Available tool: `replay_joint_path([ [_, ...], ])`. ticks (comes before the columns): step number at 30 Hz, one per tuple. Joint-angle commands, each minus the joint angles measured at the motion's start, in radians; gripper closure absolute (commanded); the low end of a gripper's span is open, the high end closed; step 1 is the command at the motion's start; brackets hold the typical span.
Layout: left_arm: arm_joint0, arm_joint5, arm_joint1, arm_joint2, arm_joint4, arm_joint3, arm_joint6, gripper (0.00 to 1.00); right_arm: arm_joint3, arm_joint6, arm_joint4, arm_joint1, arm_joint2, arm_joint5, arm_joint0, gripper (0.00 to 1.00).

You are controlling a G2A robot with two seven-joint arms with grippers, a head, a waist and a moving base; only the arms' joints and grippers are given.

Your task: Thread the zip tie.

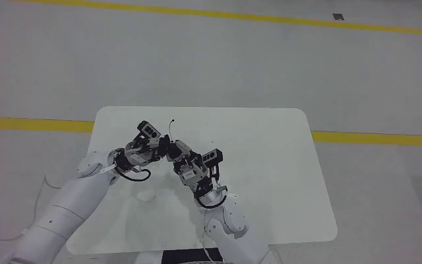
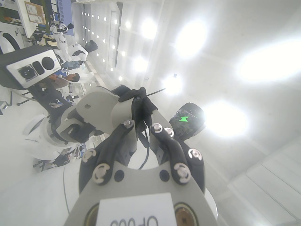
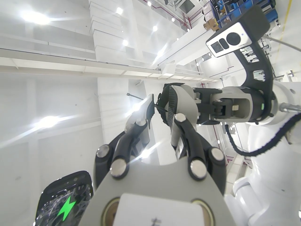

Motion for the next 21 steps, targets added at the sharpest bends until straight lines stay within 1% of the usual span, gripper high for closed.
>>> replay_joint_path([
  [1,0.000,0.000,0.000,0.000,0.000,0.000,0.000,1.00,-0.001,0.000,-0.001,0.000,0.001,0.000,-0.001,0.86],
  [9,0.000,0.000,0.000,0.000,0.000,0.000,0.000,1.00,-0.003,0.000,-0.005,-0.002,0.003,0.000,-0.004,0.90],
  [21,0.000,0.000,0.000,0.000,0.000,0.000,0.000,1.00,-0.007,-0.002,-0.012,-0.006,0.007,0.000,-0.008,0.89],
])
